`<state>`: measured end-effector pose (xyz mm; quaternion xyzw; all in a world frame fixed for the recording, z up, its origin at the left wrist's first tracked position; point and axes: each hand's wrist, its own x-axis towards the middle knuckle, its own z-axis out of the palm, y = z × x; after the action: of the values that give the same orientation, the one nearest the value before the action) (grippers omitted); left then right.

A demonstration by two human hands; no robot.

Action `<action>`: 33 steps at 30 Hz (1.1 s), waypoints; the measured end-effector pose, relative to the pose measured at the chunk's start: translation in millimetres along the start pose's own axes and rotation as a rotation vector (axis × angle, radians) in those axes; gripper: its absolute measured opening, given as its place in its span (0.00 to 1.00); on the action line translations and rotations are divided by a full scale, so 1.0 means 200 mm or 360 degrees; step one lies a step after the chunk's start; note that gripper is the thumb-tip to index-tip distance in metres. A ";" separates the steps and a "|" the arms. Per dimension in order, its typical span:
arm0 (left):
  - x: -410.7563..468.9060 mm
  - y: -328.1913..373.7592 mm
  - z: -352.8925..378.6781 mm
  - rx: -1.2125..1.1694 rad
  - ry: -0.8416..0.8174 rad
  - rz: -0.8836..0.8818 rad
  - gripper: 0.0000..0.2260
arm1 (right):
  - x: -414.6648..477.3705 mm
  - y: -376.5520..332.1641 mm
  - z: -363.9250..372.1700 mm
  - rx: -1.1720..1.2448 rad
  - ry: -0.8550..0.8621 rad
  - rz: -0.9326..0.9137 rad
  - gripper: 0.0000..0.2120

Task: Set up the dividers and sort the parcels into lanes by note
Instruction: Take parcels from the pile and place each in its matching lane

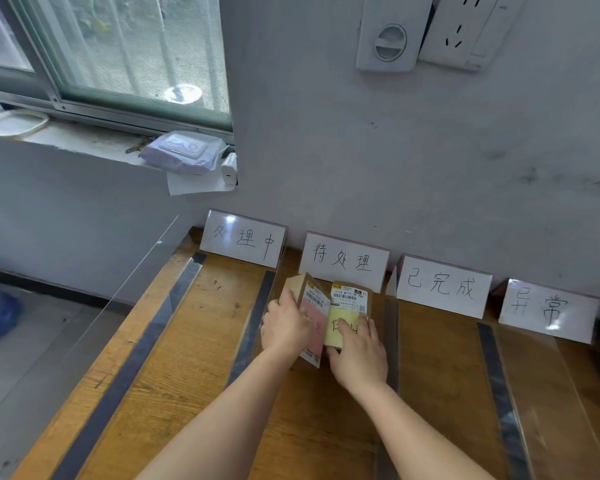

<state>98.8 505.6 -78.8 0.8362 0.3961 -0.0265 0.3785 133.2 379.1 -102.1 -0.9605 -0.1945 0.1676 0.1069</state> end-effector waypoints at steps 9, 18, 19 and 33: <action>0.01 -0.05 0.07 0.0192 -0.0170 0.0149 0.38 | 0.00 0.01 0.00 -0.0139 0.0005 -0.0015 0.30; -0.06 -0.09 0.08 0.0944 -0.0239 0.0550 0.44 | 0.03 0.04 -0.02 -0.0391 0.0002 -0.0071 0.31; -0.04 -0.09 0.08 0.0949 -0.0228 0.0555 0.44 | 0.03 0.04 -0.02 -0.0416 0.0001 -0.0075 0.30; 0.11 -0.08 0.08 0.0867 -0.0110 0.0645 0.34 | 0.04 0.05 -0.04 -0.0393 0.0050 -0.0164 0.29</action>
<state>105.7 515.9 -107.2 0.9668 0.1873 -0.0840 0.1521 146.9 373.2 -100.4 -0.9576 -0.2611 0.1216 -0.0005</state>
